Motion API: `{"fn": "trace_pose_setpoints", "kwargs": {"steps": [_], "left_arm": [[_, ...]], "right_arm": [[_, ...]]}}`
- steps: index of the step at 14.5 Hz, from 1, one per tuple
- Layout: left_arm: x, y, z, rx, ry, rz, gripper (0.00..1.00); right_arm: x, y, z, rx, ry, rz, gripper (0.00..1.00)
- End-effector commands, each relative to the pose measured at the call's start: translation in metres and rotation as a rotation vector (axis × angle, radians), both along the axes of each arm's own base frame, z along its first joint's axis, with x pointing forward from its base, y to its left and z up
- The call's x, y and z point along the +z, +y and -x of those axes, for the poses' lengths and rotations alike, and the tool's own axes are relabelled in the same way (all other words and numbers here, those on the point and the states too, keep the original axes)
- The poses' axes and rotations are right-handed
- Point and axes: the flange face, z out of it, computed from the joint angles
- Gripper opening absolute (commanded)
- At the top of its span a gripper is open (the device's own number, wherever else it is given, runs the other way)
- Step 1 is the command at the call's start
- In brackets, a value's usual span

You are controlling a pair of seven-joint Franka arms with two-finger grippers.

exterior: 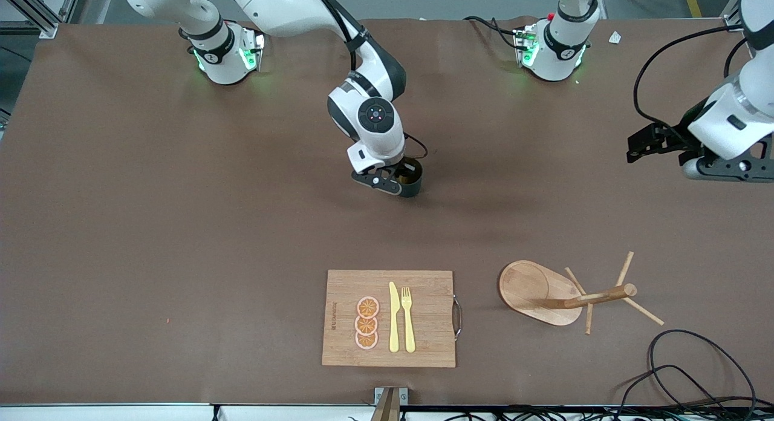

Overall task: Pass cup and hang on rack
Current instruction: 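Carry the mug to mid-table with the right gripper while the left gripper approaches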

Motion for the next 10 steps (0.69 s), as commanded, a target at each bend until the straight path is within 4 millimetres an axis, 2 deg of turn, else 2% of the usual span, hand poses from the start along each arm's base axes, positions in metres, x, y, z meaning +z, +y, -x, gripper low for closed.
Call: {"fn": "trace_pose_setpoints", "kwargs": {"steps": [1,3,7,9,10], "left_arm": [[-0.013,-0.02,-0.005,-0.017,0.02,-0.009,1.0],[-0.023,-0.038,-0.003,-0.041,0.042,-0.017,1.0],[-0.047,-0.067,0.014,-0.015,0.106,-0.037,1.0],[-0.048,-0.079,0.018,0.016,0.107,-0.043,1.0],[-0.048,-0.094,0.023,0.031,0.104,-0.047,1.0]], "right_arm": [[0.006,-0.001,-0.006,-0.016,0.006,-0.016,1.0],[0.02,-0.005,-0.006,0.003,0.026,-0.004,1.0],[0.089,-0.034,-0.025,0.043,0.061,-0.016,1.0],[0.114,-0.067,-0.043,0.107,0.091,-0.013,1.0],[0.121,-0.088,-0.053,0.167,0.117,-0.008,1.0]]}}
